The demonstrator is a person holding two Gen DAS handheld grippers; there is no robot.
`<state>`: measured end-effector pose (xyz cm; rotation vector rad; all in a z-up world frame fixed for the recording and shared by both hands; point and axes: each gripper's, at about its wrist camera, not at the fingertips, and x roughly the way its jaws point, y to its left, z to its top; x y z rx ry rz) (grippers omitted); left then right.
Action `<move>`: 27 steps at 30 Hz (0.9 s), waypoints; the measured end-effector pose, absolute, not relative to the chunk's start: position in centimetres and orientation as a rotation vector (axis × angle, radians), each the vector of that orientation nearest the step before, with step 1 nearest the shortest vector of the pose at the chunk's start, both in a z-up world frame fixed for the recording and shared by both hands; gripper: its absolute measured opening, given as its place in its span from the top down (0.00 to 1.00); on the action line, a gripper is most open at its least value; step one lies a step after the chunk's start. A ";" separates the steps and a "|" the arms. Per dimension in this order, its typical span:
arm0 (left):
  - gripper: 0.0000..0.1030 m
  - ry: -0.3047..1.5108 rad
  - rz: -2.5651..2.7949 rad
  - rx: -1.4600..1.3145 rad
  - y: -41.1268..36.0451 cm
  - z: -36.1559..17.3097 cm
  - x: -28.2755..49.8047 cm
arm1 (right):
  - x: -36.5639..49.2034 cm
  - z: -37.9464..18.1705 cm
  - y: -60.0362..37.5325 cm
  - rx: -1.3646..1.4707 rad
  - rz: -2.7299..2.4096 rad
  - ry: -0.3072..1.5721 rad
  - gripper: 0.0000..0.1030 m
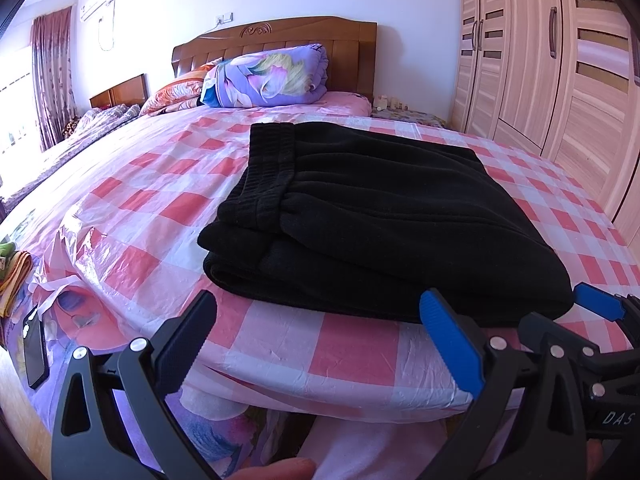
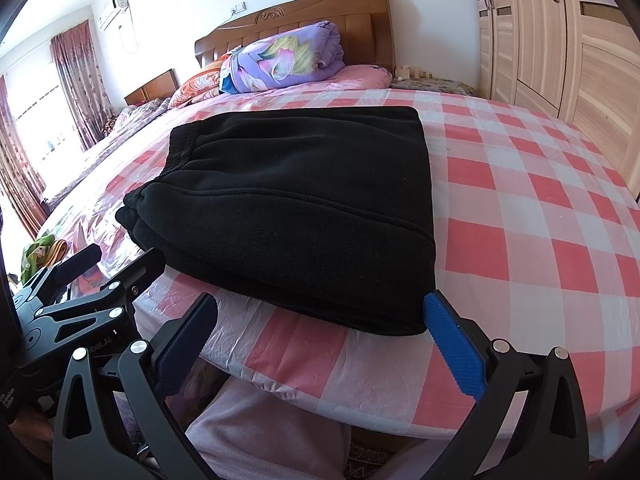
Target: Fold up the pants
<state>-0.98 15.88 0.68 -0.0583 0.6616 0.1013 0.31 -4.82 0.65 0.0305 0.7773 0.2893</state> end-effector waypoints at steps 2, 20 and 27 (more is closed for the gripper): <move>0.01 0.661 0.102 -0.056 15.8 0.7 -1.1 | 0.3 0.7 -4.8 0.030 0.289 0.778 0.04; 0.01 0.640 0.116 -0.025 16.0 1.0 -1.0 | 0.3 0.6 -4.9 0.034 0.288 0.778 0.04; 0.01 0.632 0.116 -0.017 15.8 1.0 -1.2 | 0.3 0.6 -4.9 0.035 0.288 0.778 0.04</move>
